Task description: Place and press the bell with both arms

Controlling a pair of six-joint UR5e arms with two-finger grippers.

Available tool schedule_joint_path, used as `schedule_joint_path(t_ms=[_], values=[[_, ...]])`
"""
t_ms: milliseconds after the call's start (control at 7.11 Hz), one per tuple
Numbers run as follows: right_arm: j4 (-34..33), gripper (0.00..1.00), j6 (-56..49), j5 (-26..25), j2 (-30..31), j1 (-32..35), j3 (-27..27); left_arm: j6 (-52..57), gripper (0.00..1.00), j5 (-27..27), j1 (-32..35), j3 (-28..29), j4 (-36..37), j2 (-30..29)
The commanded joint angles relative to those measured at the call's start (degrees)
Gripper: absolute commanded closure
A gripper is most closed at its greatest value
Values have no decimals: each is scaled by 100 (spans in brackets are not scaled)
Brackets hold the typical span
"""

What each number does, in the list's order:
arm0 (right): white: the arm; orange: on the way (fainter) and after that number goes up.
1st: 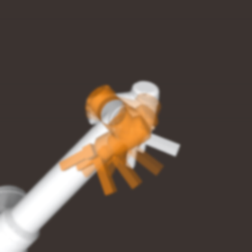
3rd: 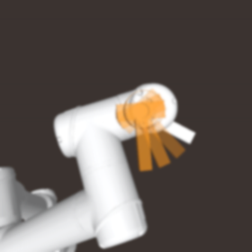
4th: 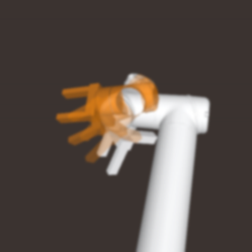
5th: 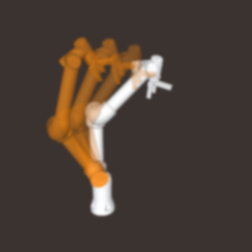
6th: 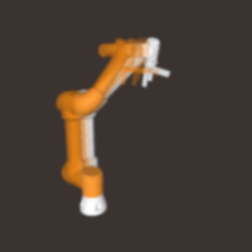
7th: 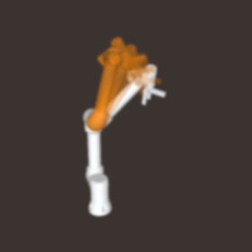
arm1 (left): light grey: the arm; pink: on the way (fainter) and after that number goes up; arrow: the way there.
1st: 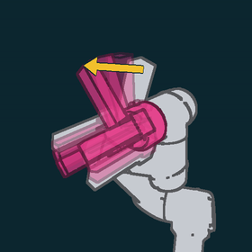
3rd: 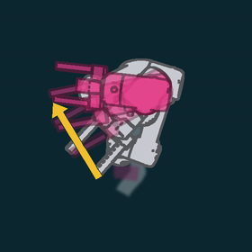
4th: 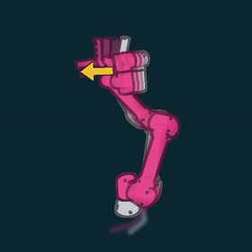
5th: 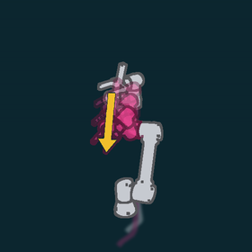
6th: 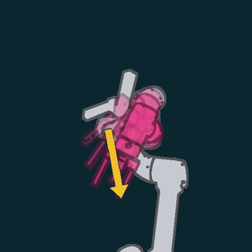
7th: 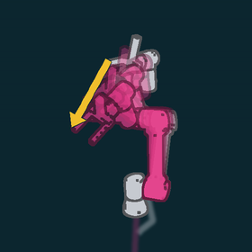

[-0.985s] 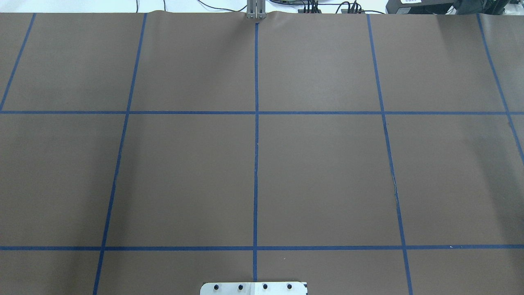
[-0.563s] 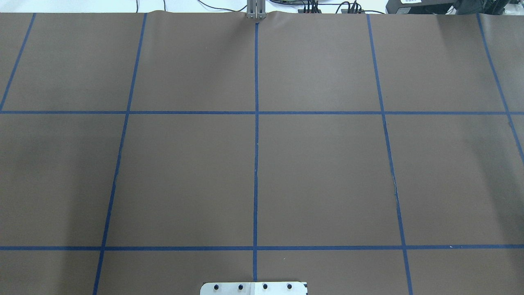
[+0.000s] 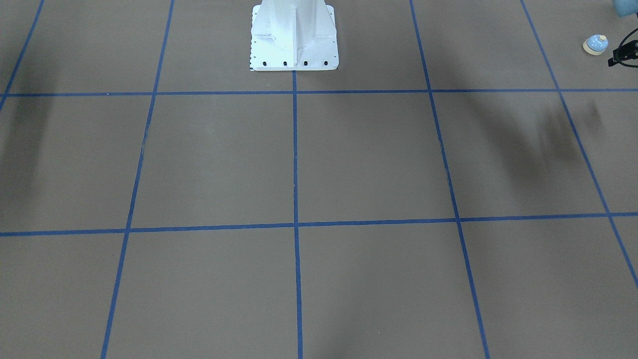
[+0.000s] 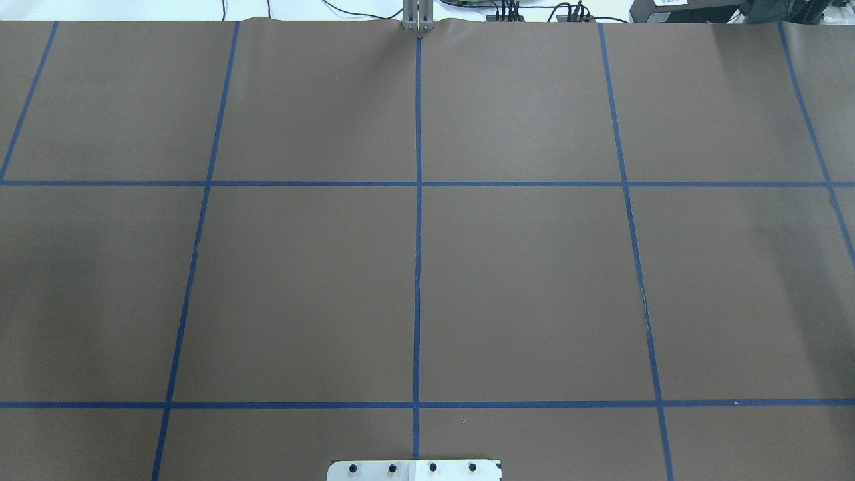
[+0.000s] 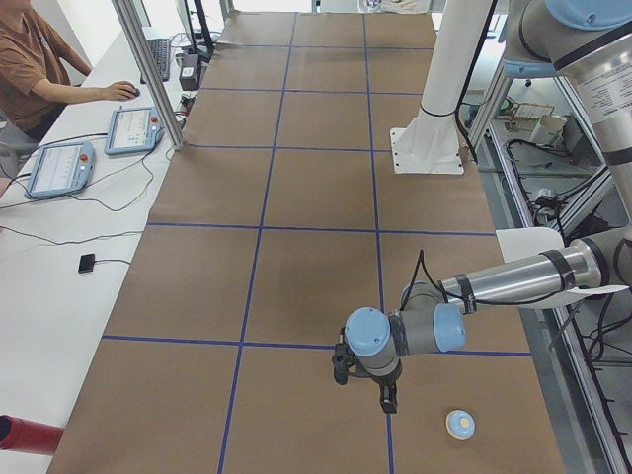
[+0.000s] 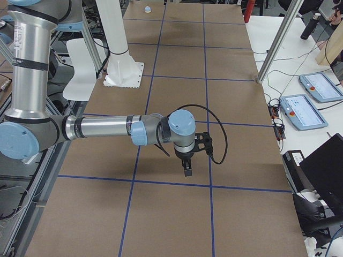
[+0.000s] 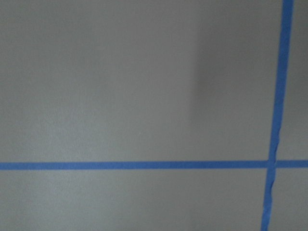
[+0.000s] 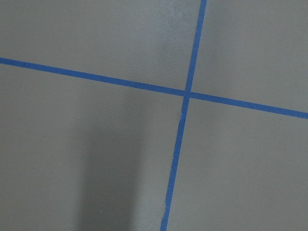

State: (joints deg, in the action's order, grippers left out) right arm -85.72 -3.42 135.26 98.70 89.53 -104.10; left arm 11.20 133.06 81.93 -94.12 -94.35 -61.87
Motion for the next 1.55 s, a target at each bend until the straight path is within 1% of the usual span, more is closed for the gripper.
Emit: schedule_joint_path(t_ms=[0,141,281,563,844,985,1126,1267,1407], values=[[-15,0,-1,36,1,-41,-32,425,0,10,-72,166,-40,446],[3,0,-1,97,1,-145,-23,749,0,10,-72,218,-40,596],[-6,0,-1,123,1,-146,-67,778,0,10,-81,297,-48,615],[-15,0,-1,185,1,-181,-85,787,0,36,-98,638,-153,615],[-15,0,-1,194,-17,-208,-119,552,0,596,-98,1217,-661,536],[-6,0,-1,194,-8,-208,-155,37,0,981,-98,1246,-794,536],[-15,0,-1,203,9,-208,-225,14,0,985,-90,1395,-839,527],[-15,0,-1,194,1,-208,-243,-12,0,985,-90,1657,-1144,510],[-15,0,-1,194,1,-208,-243,-39,0,977,-98,1886,-1260,396]])
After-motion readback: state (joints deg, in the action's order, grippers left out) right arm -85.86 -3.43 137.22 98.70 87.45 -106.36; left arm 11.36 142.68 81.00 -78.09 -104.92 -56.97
